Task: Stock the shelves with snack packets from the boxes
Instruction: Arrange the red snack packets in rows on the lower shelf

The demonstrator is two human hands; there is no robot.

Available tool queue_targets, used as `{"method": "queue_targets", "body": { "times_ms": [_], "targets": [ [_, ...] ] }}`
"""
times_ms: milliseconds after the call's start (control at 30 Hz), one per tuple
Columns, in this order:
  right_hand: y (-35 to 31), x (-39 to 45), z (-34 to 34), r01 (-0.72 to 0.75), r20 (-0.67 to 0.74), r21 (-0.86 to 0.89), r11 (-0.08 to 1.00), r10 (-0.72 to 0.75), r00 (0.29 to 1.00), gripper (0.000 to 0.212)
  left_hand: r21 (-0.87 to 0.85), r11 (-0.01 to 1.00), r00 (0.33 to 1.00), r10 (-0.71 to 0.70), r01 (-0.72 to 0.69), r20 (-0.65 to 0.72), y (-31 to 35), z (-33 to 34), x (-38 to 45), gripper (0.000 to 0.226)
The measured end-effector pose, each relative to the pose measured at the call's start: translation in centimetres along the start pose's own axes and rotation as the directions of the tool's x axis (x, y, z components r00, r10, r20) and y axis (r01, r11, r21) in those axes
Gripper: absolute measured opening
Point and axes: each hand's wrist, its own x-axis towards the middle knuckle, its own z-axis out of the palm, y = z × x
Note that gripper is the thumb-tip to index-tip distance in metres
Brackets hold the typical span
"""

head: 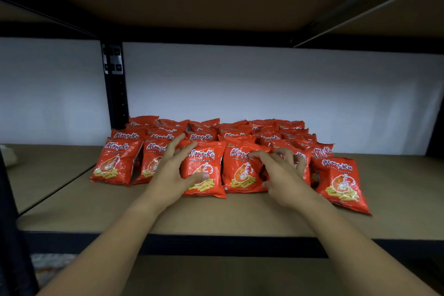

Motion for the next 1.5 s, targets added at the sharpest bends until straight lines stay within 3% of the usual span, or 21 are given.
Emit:
{"method": "queue_targets", "body": {
  "times_ms": [100,233,367,667,933,1133,1300,1400,1500],
  "targets": [
    [-0.6,0.0,-0.2,-0.033,0.022,0.003,0.999,0.033,0.999,0.088,0.04,0.999,1.0,0.016,-0.017,0.024,-0.4,0.1,-0.1,0.087],
    [-1.9,-0.2,0.0,-0.089,-0.01,0.068,0.994,0.09,0.996,0.079,0.101,0.994,0.999,0.048,-0.05,0.022,-0.4,0.3,-0.3,0.083],
    [-3.2,-0.3,1.0,-0.133,-0.059,0.016,0.991,0.134,0.989,0.095,0.126,0.99,0.998,0.059,-0.063,0.031,-0.4,0.4,-0.5,0.079],
    [-1.5,-0.6,-0.5,-0.06,-0.057,-0.001,0.998,0.06,0.997,0.08,0.134,0.99,0.997,0.031,-0.04,0.064,0.2,0.2,-0.9,0.077],
    [-0.7,-0.9,-1.4,-0.031,0.058,0.129,0.991,0.024,0.998,0.076,0.305,0.95,0.998,0.053,-0.063,0.039,0.5,0.0,-1.1,0.074],
    [-0.7,-2.1,-1.5,-0.017,0.066,0.122,0.992,0.009,0.998,0.079,0.351,0.935,0.998,0.02,-0.038,0.055,0.9,0.0,-1.6,0.071],
    [-0.3,-4.5,-2.1,0.031,0.016,0.2,0.979,-0.035,0.999,0.079,0.377,0.921,0.993,0.117,-0.1,-0.022,3.0,1.6,-2.4,0.069],
    [0.5,-7.0,-2.5,0.064,-0.061,0.244,0.968,-0.05,0.997,0.073,0.374,0.906,0.967,0.244,-0.2,-0.074,5.5,3.8,-3.3,0.062],
    [1.7,-10.5,-3.1,0.073,-0.149,0.295,0.953,-0.03,0.988,0.061,0.242,0.923,0.938,0.331,-0.299,-0.101,8.8,6.8,-5.1,0.054]
  ]
}}
